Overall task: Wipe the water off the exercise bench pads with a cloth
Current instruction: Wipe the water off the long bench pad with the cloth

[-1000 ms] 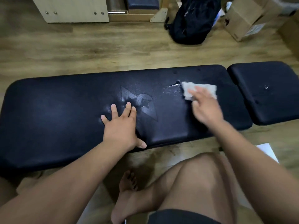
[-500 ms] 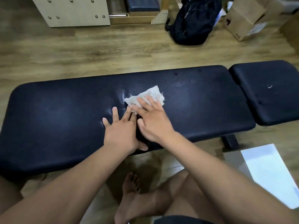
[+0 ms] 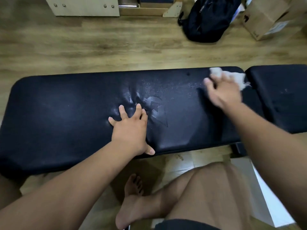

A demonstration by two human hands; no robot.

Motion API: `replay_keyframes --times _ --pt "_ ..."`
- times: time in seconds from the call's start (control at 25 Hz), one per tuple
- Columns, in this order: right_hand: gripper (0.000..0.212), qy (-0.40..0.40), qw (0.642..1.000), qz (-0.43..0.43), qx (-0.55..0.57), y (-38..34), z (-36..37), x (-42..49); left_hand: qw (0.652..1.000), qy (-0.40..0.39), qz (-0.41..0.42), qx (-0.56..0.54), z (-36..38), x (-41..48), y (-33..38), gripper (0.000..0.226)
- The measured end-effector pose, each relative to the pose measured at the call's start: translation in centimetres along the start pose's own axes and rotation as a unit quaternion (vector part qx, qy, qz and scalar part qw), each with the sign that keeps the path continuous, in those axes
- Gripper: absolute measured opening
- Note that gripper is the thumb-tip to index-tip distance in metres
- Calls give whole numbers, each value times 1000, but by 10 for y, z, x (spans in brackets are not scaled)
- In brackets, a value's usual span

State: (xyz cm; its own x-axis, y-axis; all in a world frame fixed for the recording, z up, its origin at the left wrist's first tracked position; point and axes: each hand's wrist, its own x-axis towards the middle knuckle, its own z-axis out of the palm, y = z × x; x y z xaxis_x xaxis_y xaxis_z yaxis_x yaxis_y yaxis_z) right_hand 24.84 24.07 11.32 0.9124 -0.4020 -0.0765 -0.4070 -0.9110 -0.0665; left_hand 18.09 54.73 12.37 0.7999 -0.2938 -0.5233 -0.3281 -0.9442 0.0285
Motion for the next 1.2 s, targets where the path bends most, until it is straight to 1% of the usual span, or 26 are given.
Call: replay_keyframes --times 0.08,0.16,0.2,0.24,0.28,0.32,0.36,0.44,0.48,0.52,0.56,0.6,0.64,0.68,0.72,0.76,0.84,0.88,0.92,0.96,1.0,1.04,1.08,1.12,1.2 --pt "75 0 991 -131 27 -71 26 -31 1000 -6 -8 -3 -5 2 4 138" --pt "66 -47 958 -281 35 -133 39 -71 1000 -18 -13 -17 -6 2 7 138" --pt "60 -70 937 -339 45 -147 38 -82 999 -21 -13 -23 -6 2 7 138" --pt "54 -90 914 -393 46 -143 32 -79 999 -22 -12 -27 -5 2 5 138" --pt "51 -83 898 -429 45 -130 24 -67 999 -20 -9 -29 -4 2 3 138" --pt "49 -63 903 -424 38 -104 21 -46 999 -16 -6 -28 -2 2 1 137" --pt "48 -52 923 -379 37 -69 15 -22 999 -15 -4 -28 -2 3 -1 137" --pt "54 -44 977 -210 24 12 0 24 1000 -16 1 -26 -2 1 1 136" --pt "60 -36 990 -134 12 45 -9 38 1000 -15 3 -22 -2 2 1 135" --pt "62 -36 997 -74 15 63 -13 45 1000 -16 4 -16 -2 2 2 134" --pt "61 -34 999 -21 18 65 -15 48 1000 -17 4 -15 -4 3 3 132" --pt "59 -30 999 17 30 50 -13 45 1000 -19 4 -17 -5 4 4 131" --pt "60 -27 998 26 43 24 -9 40 1000 -21 4 -17 -5 4 5 130" --pt "60 -32 998 2 49 -10 -4 31 1000 -21 6 -15 -5 4 4 130" --pt "59 -42 996 -53 56 -50 5 19 1000 -21 8 -11 -5 5 4 131" --pt "57 -47 989 -128 54 -94 15 1 1000 -20 7 -10 -4 4 3 131" --pt "50 -70 961 -262 52 -176 29 -40 1000 -18 2 -21 -3 3 -1 128" --pt "48 -88 945 -308 65 -204 29 -57 999 -16 1 -32 -1 2 -2 127" --pt "47 -112 932 -338 72 -215 26 -65 999 -12 1 -41 0 1 -2 127" --pt "47 -133 919 -363 81 -212 22 -62 999 -7 4 -46 1 1 -3 130" --pt "47 -136 912 -377 93 -196 20 -52 999 -6 7 -46 1 1 -4 133" --pt "48 -118 913 -378 99 -171 21 -39 999 -7 8 -46 1 2 -4 135" --pt "49 -96 923 -359 97 -138 22 -22 999 -10 5 -48 1 2 -4 136" --pt "54 -70 943 -314 85 -95 26 -4 999 -14 3 -51 1 1 -3 137" --pt "68 -18 982 -184 39 -1 26 22 999 -13 1 -46 1 1 -1 136"
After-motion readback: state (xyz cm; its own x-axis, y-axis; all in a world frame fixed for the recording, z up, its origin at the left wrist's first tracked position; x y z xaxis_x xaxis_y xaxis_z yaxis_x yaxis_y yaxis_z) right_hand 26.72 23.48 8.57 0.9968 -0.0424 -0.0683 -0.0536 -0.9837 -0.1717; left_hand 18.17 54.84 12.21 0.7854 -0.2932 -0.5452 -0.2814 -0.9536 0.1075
